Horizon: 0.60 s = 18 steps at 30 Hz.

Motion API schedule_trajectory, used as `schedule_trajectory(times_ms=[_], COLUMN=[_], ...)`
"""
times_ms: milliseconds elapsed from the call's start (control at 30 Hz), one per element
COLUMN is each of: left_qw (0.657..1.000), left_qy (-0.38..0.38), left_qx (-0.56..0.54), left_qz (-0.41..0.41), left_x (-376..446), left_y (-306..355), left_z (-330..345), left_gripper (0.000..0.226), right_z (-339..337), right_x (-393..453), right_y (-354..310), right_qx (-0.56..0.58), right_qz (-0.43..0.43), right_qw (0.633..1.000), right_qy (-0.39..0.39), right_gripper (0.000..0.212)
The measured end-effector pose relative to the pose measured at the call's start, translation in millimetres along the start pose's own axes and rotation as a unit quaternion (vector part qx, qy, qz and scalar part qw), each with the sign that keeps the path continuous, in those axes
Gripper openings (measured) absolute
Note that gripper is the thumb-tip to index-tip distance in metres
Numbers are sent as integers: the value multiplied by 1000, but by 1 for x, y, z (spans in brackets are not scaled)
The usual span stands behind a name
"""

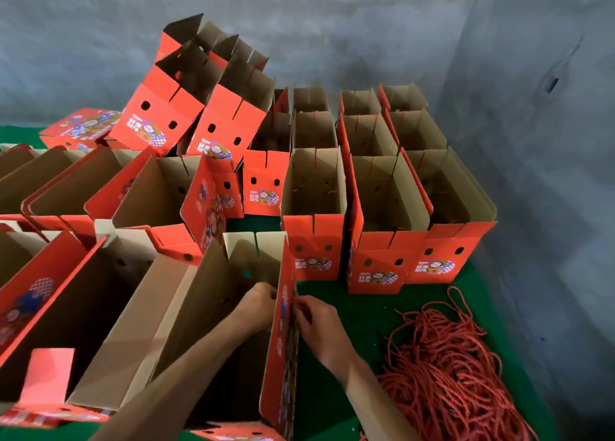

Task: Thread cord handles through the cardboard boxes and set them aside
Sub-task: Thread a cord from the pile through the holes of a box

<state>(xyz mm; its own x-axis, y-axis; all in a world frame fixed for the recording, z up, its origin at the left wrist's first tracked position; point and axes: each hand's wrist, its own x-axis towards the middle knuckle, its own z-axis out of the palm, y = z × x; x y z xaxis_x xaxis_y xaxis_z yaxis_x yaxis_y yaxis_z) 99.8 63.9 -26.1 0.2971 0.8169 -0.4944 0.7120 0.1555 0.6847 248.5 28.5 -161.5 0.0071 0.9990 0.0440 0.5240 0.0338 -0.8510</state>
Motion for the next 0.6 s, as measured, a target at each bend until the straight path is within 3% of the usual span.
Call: schedule_trajectory(times_ms=[200, 267, 300, 367, 433, 467, 600], left_qw=[999, 997, 996, 996, 996, 995, 983], left_qy=[-16, -28, -33, -31, -17, -11, -65], left_qx=[-15, -47, -57, -69, -80, -87, -171], left_qz=[-32, -52, -57, -51, -48, -48, -6], left_x=[3, 4, 4, 3, -1, -5, -29], left_y=[-5, -7, -8, -10, -10, -10, -9], left_z=[3, 2, 2, 4, 8, 9, 11], left_gripper=[29, 28, 28, 29, 41, 50, 67], right_z=[-18, -27, -30, -35, -40, -43, -55], right_x=[-55, -65, -66, -63, -57, -53, -47], right_y=[65, 76, 76, 65, 48, 42, 35], right_qx=[-209, -226, -196, 17, 267, 339, 432], right_qz=[159, 186, 193, 234, 271, 271, 254], right_qw=[965, 956, 961, 969, 918, 893, 853], right_qy=[29, 38, 41, 76, 111, 122, 147], right_gripper=[33, 42, 46, 48, 42, 39, 30])
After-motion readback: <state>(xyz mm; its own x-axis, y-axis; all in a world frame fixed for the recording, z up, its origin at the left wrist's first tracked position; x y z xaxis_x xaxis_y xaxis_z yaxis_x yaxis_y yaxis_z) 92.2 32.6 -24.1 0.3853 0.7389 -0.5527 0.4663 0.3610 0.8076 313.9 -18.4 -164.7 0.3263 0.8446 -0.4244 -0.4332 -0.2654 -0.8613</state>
